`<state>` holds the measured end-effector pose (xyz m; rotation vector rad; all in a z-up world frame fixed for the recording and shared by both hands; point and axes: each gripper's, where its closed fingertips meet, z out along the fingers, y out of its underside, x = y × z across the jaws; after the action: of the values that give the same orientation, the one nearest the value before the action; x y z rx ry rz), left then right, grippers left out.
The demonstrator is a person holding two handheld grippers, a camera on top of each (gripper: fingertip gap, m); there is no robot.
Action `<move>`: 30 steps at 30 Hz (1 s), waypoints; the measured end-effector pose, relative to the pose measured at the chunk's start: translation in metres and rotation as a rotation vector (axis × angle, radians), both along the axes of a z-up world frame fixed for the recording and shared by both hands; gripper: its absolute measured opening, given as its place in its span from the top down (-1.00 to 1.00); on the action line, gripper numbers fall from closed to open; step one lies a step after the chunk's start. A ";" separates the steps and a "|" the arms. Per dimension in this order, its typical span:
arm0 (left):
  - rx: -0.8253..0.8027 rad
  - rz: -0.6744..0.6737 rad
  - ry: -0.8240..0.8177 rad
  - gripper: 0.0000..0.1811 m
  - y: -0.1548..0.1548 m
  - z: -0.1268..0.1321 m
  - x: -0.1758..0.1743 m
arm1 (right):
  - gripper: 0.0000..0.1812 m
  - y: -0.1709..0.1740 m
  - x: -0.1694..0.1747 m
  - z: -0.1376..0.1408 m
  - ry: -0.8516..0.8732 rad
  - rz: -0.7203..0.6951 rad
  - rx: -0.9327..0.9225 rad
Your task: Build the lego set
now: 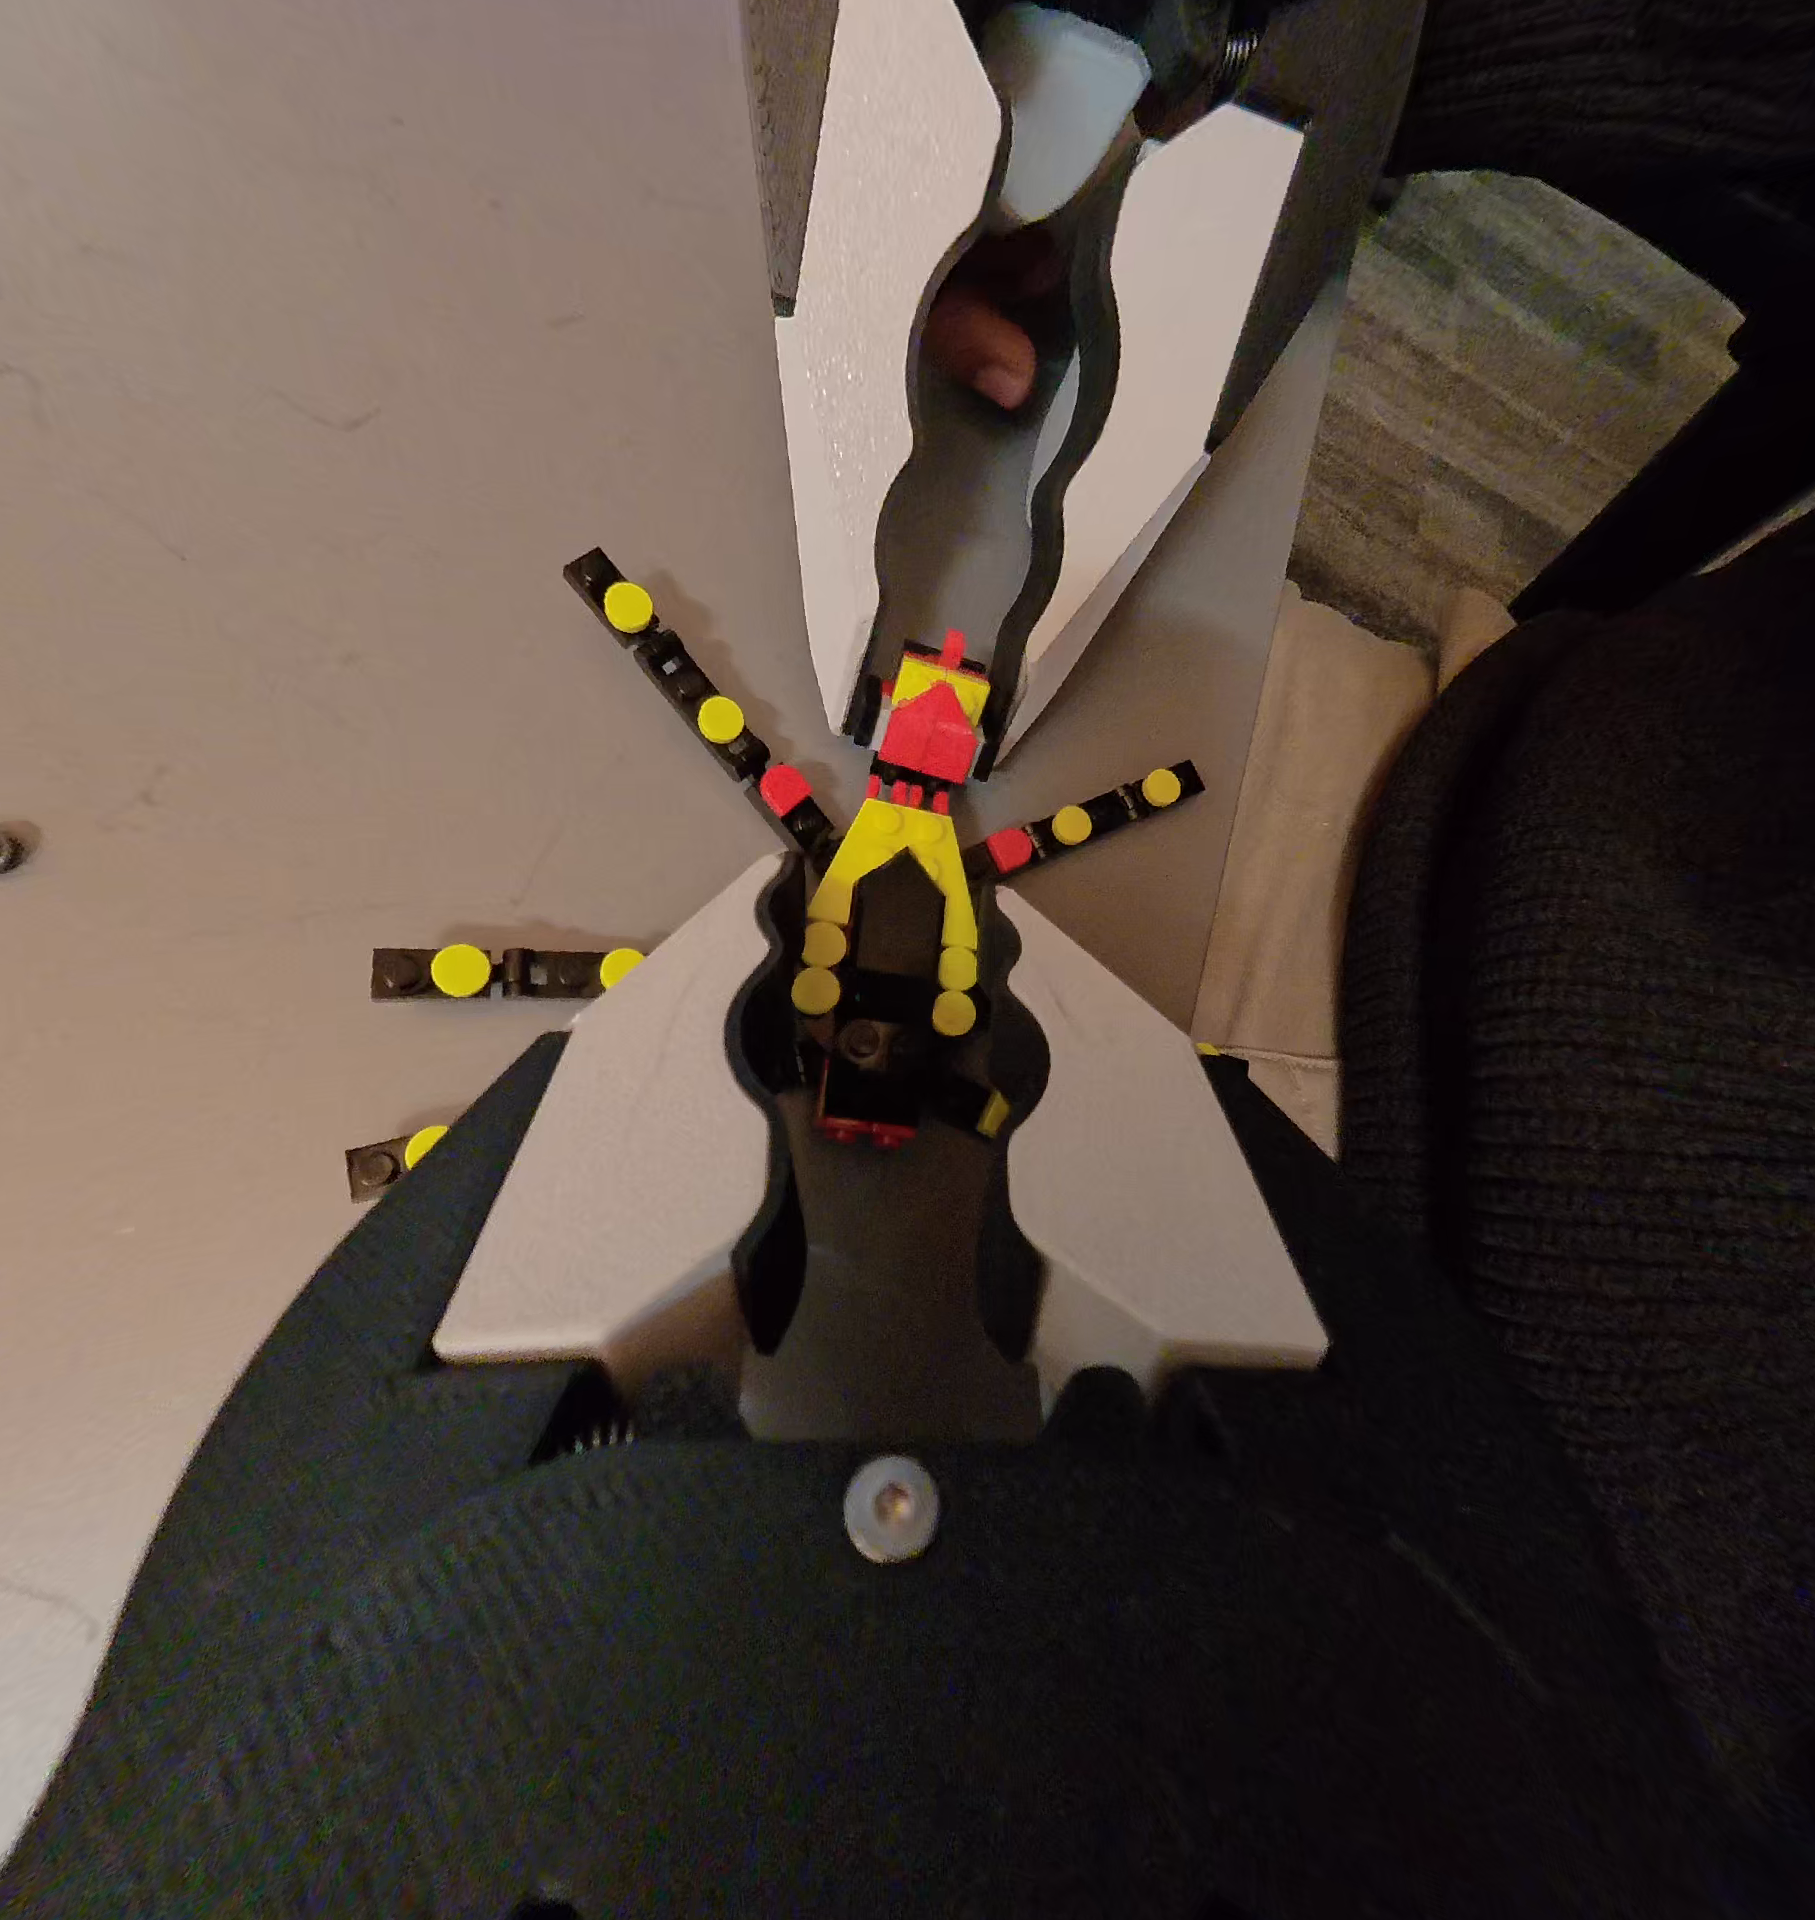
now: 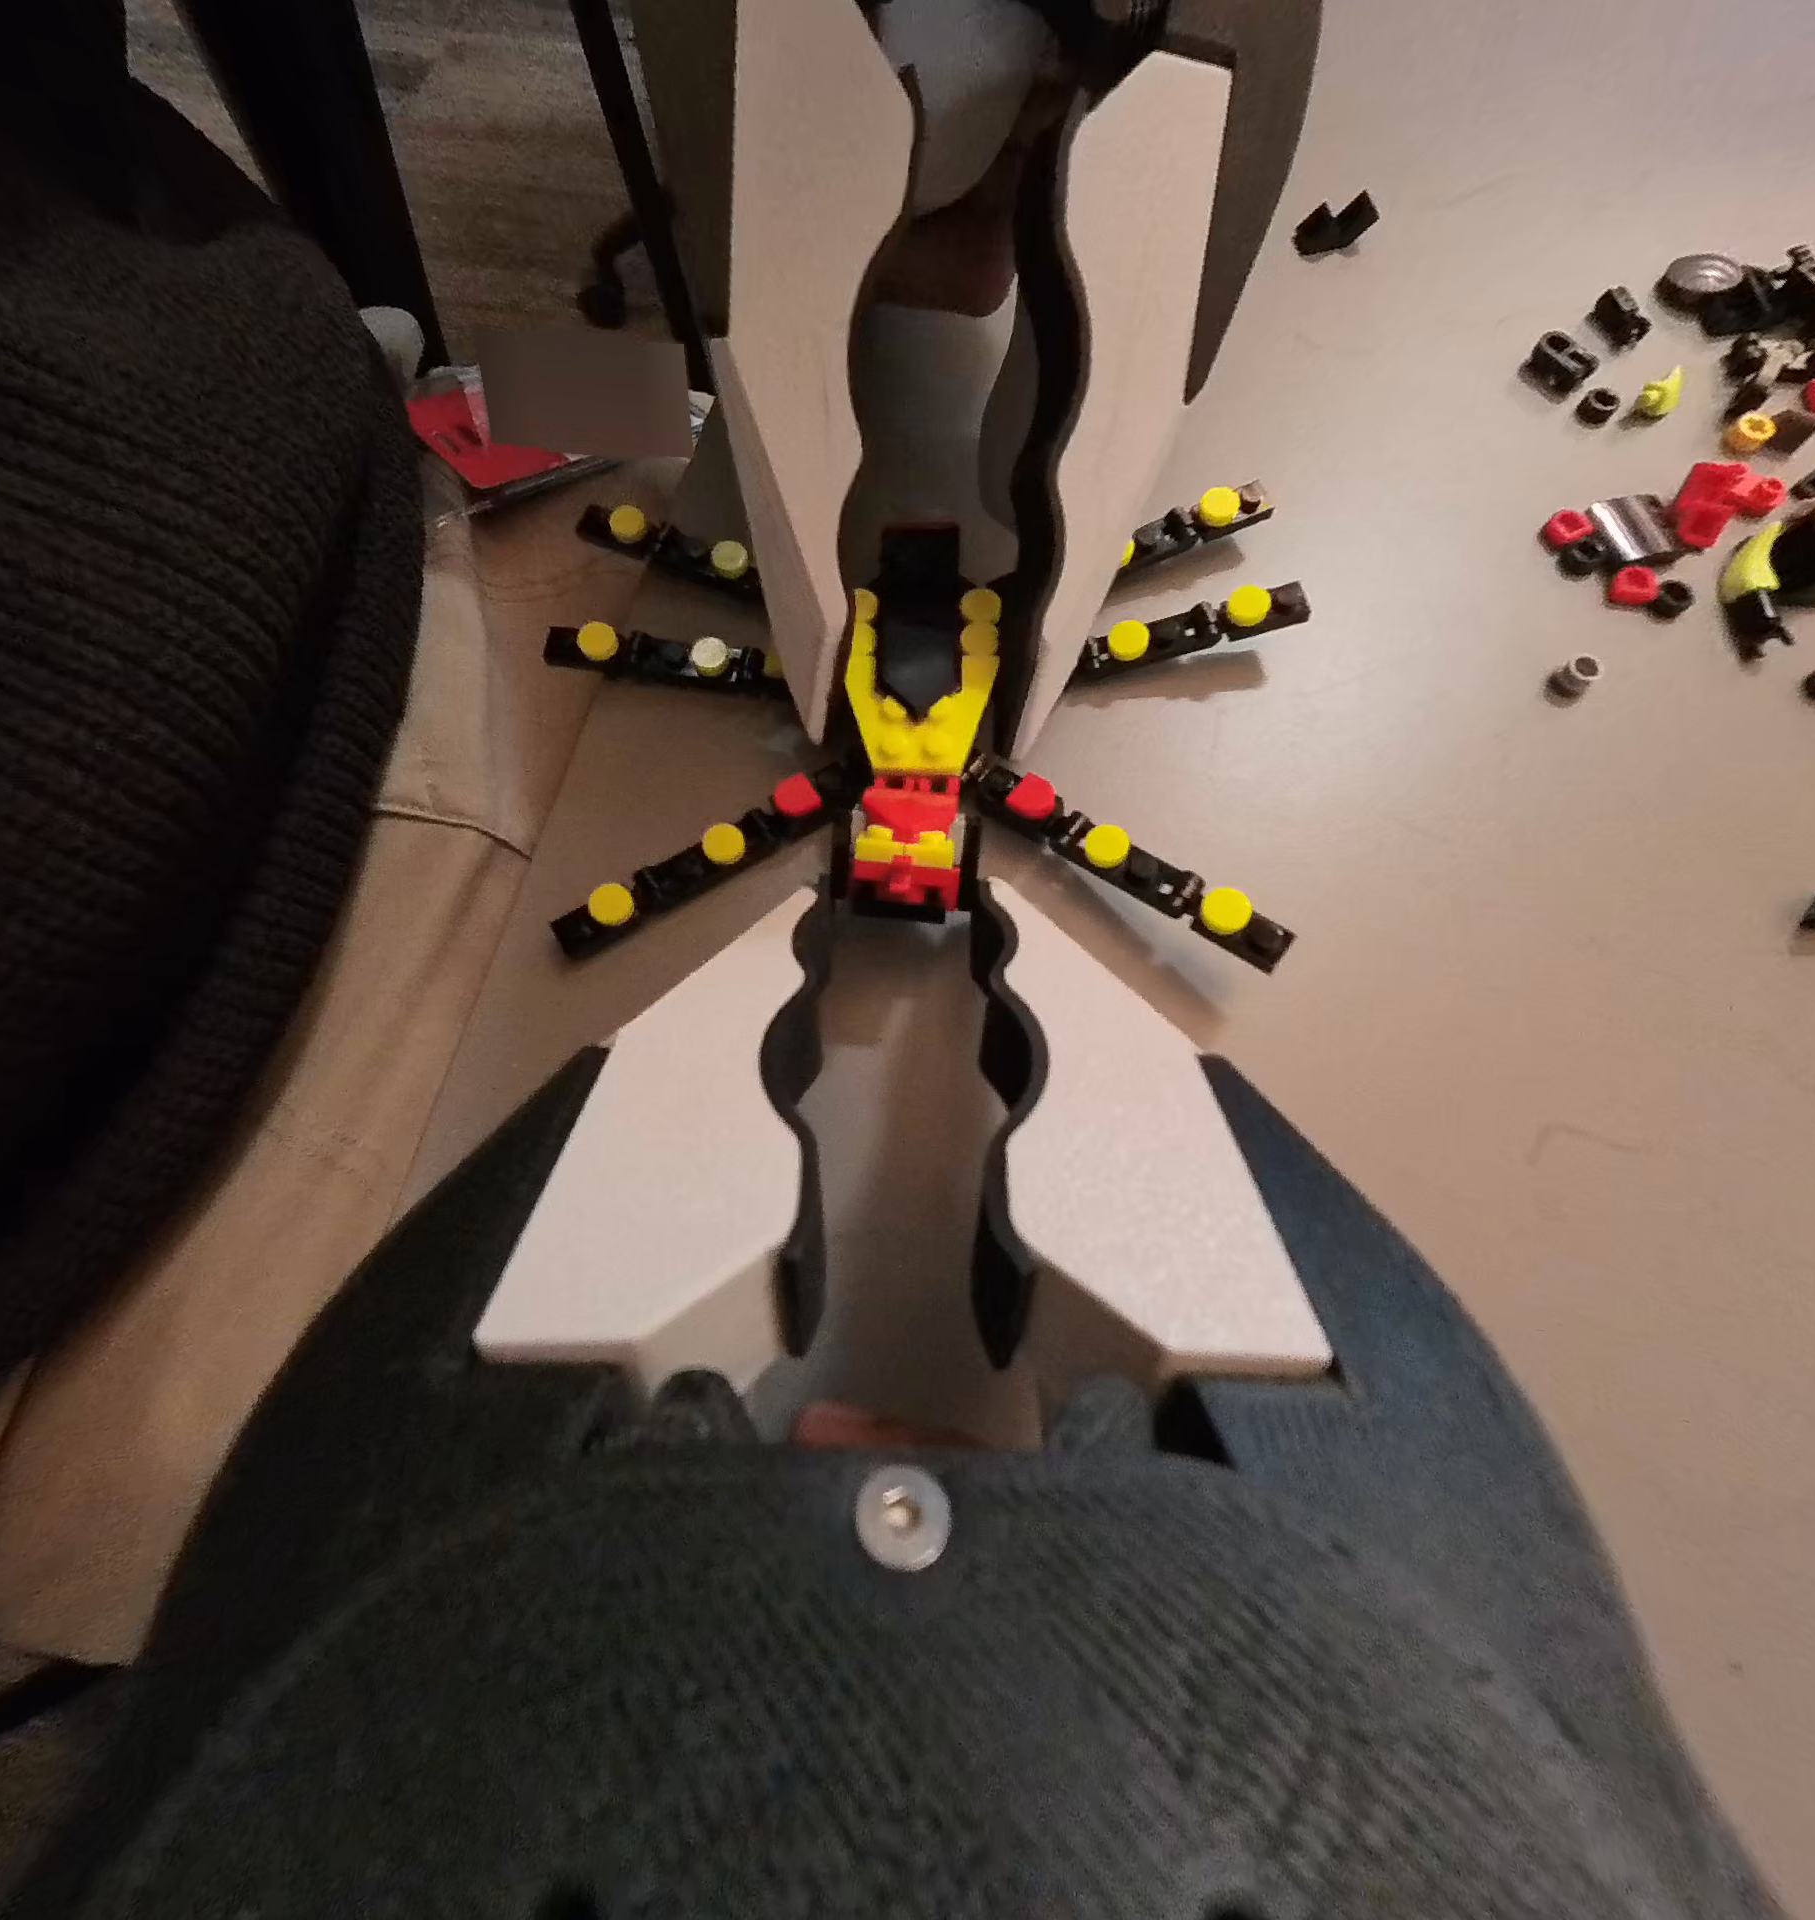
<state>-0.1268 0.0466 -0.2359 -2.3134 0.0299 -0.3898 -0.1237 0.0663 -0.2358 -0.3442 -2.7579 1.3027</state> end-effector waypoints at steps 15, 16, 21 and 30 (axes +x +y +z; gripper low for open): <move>-0.018 0.006 -0.009 0.68 -0.001 0.000 0.001 | 0.73 -0.002 -0.001 0.001 0.063 0.029 0.006; -0.020 0.008 -0.011 0.68 0.000 0.000 0.001 | 0.73 -0.002 -0.001 0.001 0.065 0.030 0.006; -0.032 0.020 -0.018 0.68 0.000 -0.001 0.000 | 0.73 -0.001 -0.002 0.002 0.081 0.032 0.008; -0.054 0.045 -0.032 0.68 -0.001 -0.001 0.000 | 0.74 0.000 -0.004 0.002 0.070 0.031 0.000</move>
<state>-0.1266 0.0461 -0.2373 -2.3567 -0.0494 -0.4087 -0.1274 0.0666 -0.2343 -0.2515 -2.7156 1.2960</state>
